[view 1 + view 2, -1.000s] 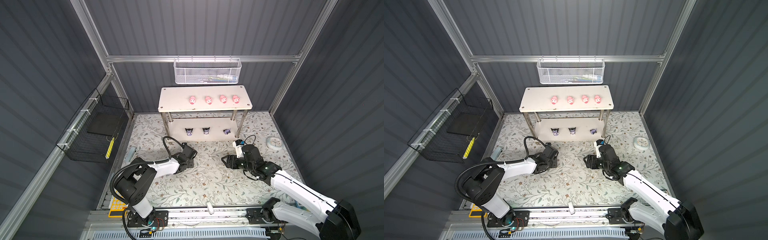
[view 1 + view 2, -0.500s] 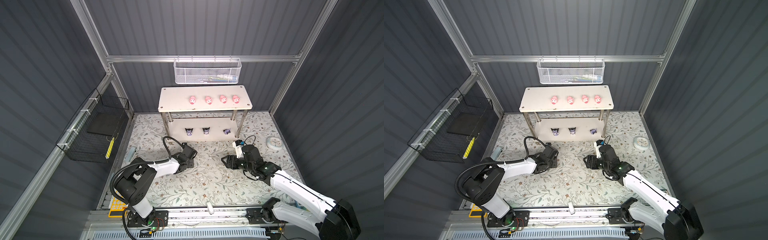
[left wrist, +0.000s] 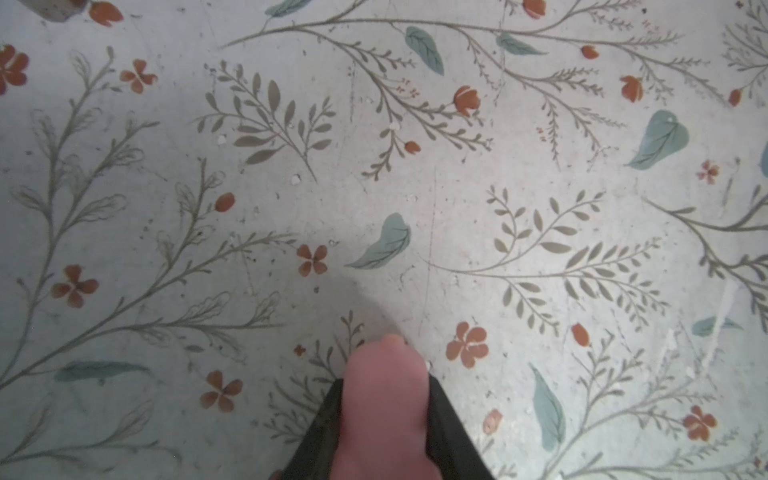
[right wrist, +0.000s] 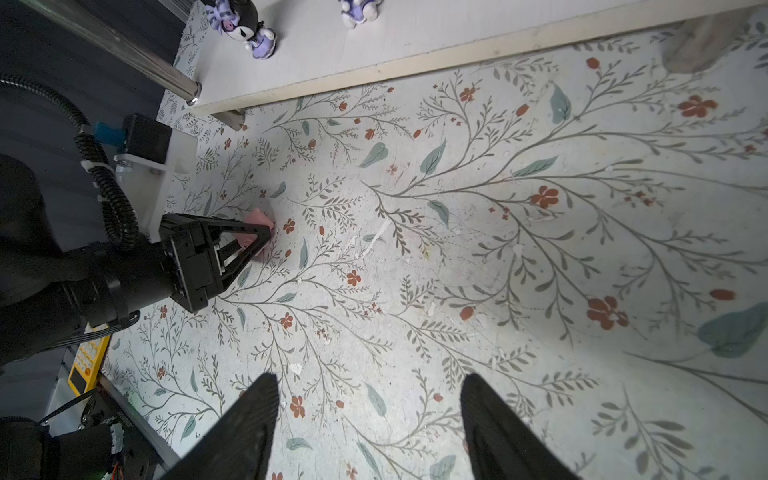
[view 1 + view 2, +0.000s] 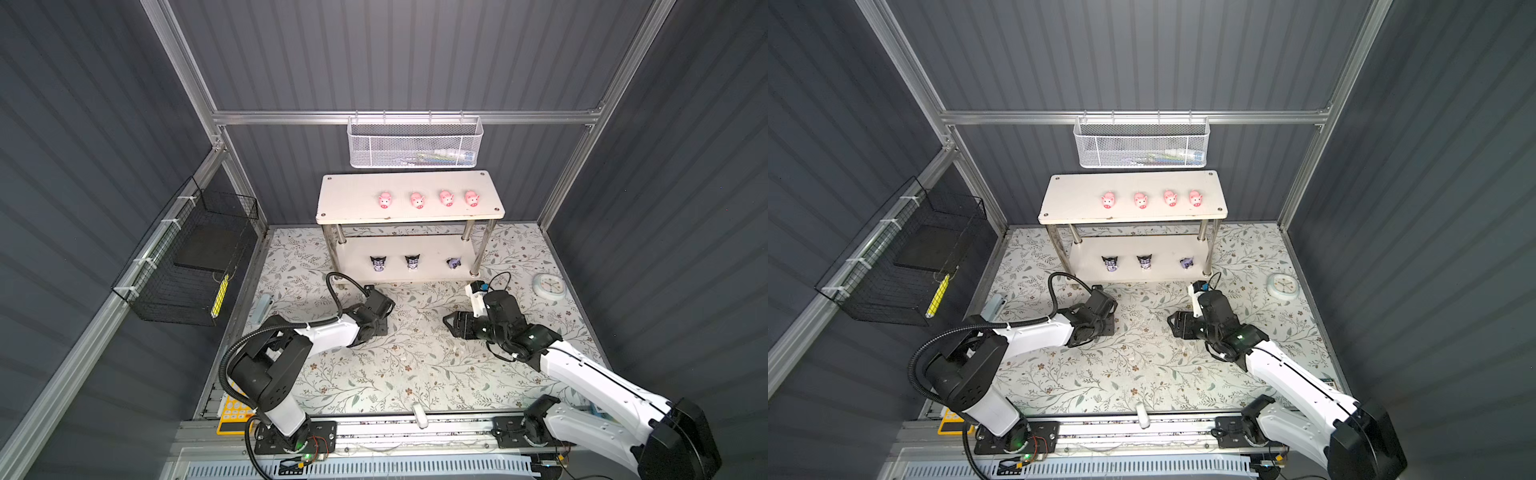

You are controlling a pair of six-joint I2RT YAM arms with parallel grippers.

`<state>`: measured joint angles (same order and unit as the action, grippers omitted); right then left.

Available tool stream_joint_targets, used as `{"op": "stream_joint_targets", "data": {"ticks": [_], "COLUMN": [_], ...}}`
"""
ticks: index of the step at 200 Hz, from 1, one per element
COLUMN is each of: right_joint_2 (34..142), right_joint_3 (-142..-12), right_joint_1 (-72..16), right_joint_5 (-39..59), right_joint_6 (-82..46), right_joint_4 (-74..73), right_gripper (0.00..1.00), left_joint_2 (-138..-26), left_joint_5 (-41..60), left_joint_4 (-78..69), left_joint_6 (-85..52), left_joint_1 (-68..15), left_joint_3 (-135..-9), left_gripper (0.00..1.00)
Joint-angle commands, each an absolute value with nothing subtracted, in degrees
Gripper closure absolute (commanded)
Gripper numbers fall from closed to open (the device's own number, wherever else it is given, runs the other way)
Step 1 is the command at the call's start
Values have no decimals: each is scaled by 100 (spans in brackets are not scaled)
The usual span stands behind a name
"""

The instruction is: Place and organize the plastic toys onto the shelf

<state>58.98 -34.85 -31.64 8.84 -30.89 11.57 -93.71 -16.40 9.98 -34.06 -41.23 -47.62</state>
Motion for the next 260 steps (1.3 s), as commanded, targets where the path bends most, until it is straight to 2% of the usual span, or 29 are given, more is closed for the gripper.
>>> {"op": "stream_joint_targets", "data": {"ticks": [1,52,79,121,180,260], "right_joint_2": [5863,5915,5984,5922,5832,5704], "right_joint_3": [-3410,-3410,-3435,-3428,-3384,-3354], "right_joint_1": [-3138,-3129,-3129,-3128,-3127,-3120], "right_joint_5": [919,955,1010,1020,1015,976], "right_joint_6": [-3109,-3089,-3116,-3130,-3149,-3120], "right_joint_4": [1114,1080,1032,1072,1061,1116], "right_gripper": [29,29,29,29,29,29], "left_joint_2": [-9021,-8640,-8653,-8884,-9452,-10303], "left_joint_5": [-1547,-1614,-1798,-1888,-1904,-1761], "left_joint_4": [1646,4036,5265,6813,7656,7593], "left_joint_6": [-3295,-2908,-2731,-2430,-2014,-1600], "left_joint_1": [-4166,-4149,-4150,-4133,-4033,-3372], "left_joint_3": [-5147,-6849,-8134,-10142,-12106,-14077], "left_gripper": [68,69,71,68,67,65]}}
